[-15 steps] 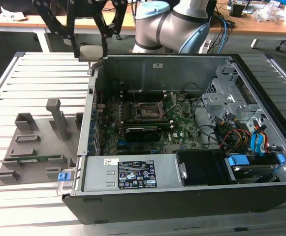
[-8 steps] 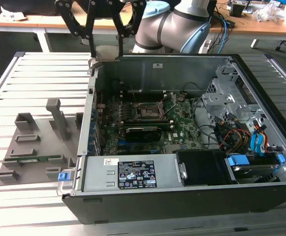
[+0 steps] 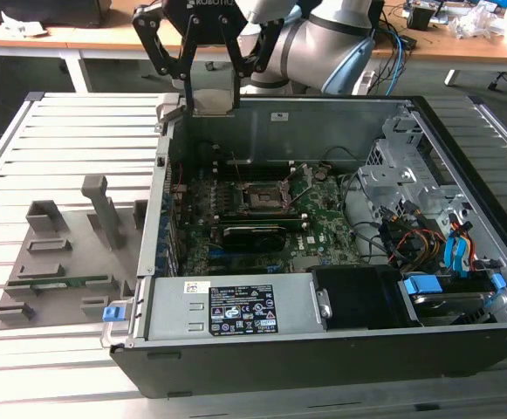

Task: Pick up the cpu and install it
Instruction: 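Pick up the cpu and move it towards the insertion slot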

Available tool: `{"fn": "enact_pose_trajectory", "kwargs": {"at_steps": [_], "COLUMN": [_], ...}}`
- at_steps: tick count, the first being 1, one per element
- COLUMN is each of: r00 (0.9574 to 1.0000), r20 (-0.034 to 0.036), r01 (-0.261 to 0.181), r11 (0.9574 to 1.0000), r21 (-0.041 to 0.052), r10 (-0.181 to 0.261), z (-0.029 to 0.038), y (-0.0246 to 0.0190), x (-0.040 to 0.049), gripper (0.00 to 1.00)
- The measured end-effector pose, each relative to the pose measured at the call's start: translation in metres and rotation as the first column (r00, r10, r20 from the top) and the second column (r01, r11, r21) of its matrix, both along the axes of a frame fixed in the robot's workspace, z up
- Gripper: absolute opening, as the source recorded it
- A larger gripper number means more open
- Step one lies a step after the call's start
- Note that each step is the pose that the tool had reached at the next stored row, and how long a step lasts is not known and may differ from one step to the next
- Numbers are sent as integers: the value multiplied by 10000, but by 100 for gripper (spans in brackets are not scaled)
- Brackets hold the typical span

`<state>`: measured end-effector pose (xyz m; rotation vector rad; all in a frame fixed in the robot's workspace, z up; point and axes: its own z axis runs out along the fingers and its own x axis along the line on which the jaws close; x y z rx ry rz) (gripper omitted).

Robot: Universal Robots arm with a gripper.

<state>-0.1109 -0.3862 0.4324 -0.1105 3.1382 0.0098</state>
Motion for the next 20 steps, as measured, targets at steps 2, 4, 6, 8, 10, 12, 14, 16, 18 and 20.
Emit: {"fn": "enact_pose_trajectory", "kwargs": {"at_steps": [2, 4, 6, 8, 10, 12, 14, 16, 18, 20], "r00": [10000, 10000, 10000, 10000, 10000, 10000, 10000, 10000, 10000, 10000], "r20": [-11, -17, -23, -27, -32, -38, -41, -44, -48, -58], "r01": [1, 1, 0, 1, 1, 1, 1, 0, 1, 2], "r11": [10000, 10000, 10000, 10000, 10000, 10000, 10000, 10000, 10000, 10000], "r21": [-1, 0, 1, 0, 0, 0, 0, -1, 0, 1], "r10": [-1, -1, 0, -1, -1, -1, -1, 0, -1, -2], "z": [-35, -71, -100, -115, -142, -176, -195, -206, -229, -281], "y": [9, 17, 25, 28, 35, 44, 51, 56, 65, 73], "x": [62, 129, 191, 221, 280, 360, 413, 444, 507, 524], "gripper": [55, 55, 55, 55, 55, 55, 55, 55, 55, 55]}}
